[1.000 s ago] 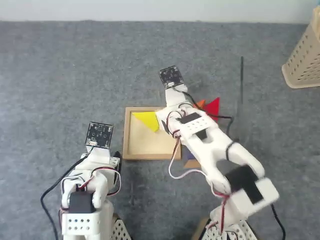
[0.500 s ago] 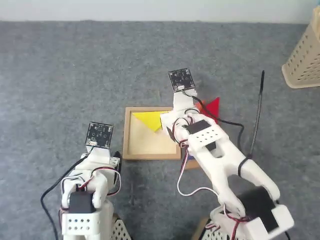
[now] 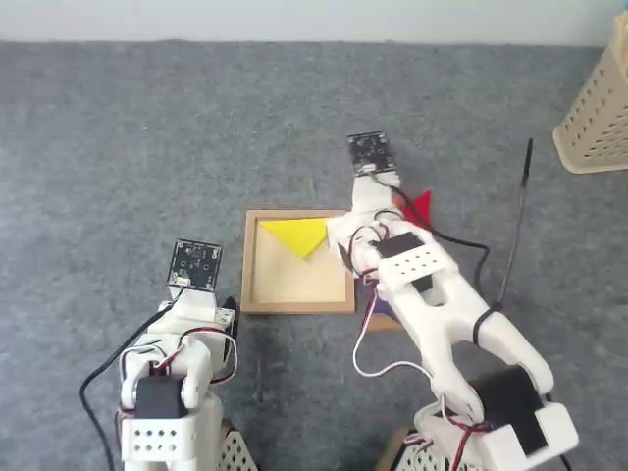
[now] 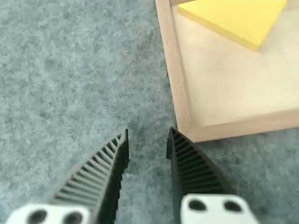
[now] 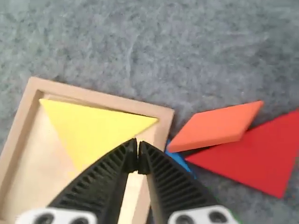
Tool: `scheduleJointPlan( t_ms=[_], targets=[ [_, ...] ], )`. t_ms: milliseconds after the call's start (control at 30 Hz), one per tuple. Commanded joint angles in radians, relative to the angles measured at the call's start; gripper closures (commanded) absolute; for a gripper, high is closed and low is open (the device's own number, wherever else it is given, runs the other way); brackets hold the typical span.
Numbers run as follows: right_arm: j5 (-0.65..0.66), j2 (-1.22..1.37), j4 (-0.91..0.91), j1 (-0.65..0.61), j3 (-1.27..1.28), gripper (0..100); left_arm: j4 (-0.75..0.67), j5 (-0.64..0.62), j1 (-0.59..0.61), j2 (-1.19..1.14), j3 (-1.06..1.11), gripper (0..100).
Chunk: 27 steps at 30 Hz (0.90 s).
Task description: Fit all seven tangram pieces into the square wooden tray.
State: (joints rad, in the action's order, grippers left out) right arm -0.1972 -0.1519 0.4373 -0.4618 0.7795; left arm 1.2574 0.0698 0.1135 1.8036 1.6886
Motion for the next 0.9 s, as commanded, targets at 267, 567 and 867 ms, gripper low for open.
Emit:
scheduleJointPlan(
  t_ms=[267, 567, 867],
  targets=[
    [-0.011, -0.079, 0.010, 0.030, -0.009, 98.6, 0.005, -0.008, 0.000, 0.015, -0.004, 87],
    [-0.008, -0.082, 0.186, 0.151, -0.117, 97.4, 0.005, -0.008, 0.000, 0.015, -0.004, 87],
    [-0.006, -0.070, 0.383, 0.197, -0.230, 85.7, 0.005, -0.008, 0.000, 0.015, -0.004, 87]
  ],
)
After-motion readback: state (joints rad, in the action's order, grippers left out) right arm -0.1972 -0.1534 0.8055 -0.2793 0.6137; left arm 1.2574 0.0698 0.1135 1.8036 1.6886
